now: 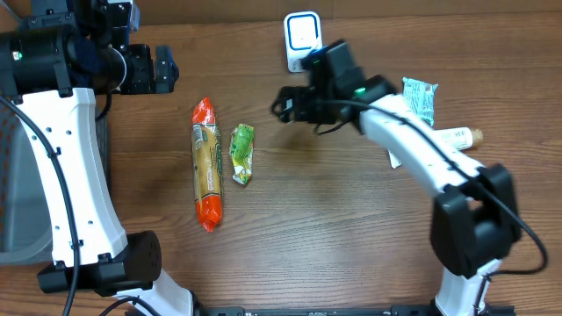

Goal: Scan the item barcode
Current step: 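Reach the right gripper to the green-yellow tea packet and grasp it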

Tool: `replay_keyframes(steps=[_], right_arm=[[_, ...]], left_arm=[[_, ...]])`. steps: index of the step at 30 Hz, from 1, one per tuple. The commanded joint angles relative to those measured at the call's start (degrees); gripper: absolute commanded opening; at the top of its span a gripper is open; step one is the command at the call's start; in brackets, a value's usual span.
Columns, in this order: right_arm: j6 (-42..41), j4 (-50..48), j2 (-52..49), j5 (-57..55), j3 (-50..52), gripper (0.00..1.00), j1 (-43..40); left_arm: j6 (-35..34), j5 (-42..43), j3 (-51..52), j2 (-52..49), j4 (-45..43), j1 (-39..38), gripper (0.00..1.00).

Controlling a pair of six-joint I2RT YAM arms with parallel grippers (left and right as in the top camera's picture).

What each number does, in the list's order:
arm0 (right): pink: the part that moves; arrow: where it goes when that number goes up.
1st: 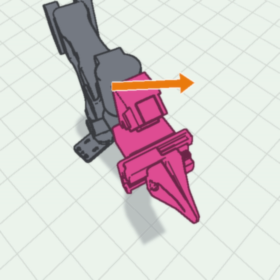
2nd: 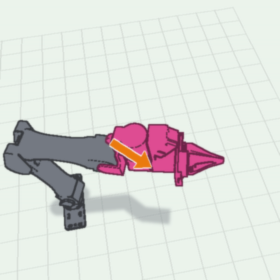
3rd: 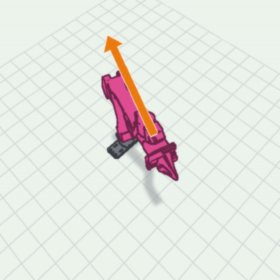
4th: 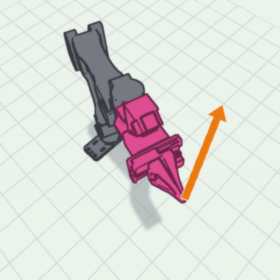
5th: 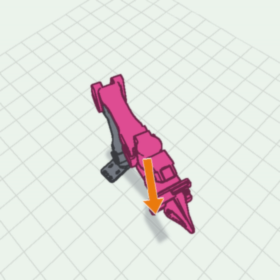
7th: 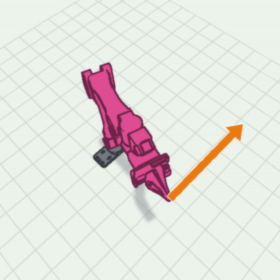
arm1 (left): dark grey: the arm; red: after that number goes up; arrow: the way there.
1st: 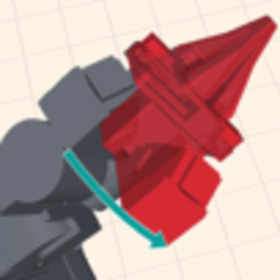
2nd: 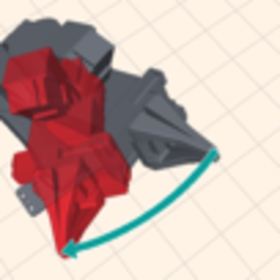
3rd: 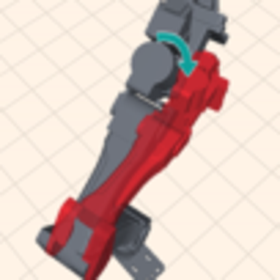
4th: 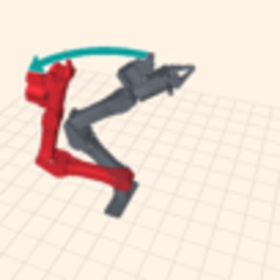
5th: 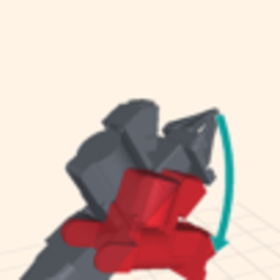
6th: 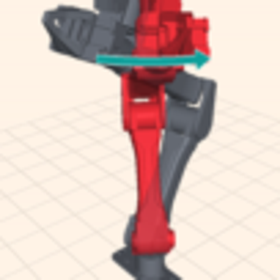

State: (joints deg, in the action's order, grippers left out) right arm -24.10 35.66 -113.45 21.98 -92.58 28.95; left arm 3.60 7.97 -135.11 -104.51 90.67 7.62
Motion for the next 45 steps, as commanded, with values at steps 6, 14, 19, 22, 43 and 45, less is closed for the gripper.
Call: replay_keyframes(steps=[6,14,19,22,43,45], right_arm=[[-1.5,-8.3,-6.8,2.1,-0.8,0.89,6.0],[-2.8,-8.3,-11.9,2.1,-0.8,0.89,10.7],[-3.0,-5.3,-12.4,-0.7,-0.8,0.89,13.6],[-4.9,-3.3,-13.6,-3.6,-0.8,0.87,15.0],[-6.9,-0.1,-13.9,4.6,-0.8,0.04,9.0],[-4.5,0.5,-13.7,11.6,-0.8,0.04,7.1]], left_arm=[[1.1,0.4,-0.9,0.7,-0.1,0.2,1.00],[1.1,0.4,-0.9,0.7,0.0,0.2,0.99],[1.1,0.4,-0.9,0.7,-0.1,0.2,1.00],[1.1,0.4,-0.9,0.7,0.0,0.2,0.99],[1.1,0.4,-0.9,0.7,0.0,0.2,1.00],[1.1,0.4,-0.9,0.7,-0.1,0.2,0.99]])
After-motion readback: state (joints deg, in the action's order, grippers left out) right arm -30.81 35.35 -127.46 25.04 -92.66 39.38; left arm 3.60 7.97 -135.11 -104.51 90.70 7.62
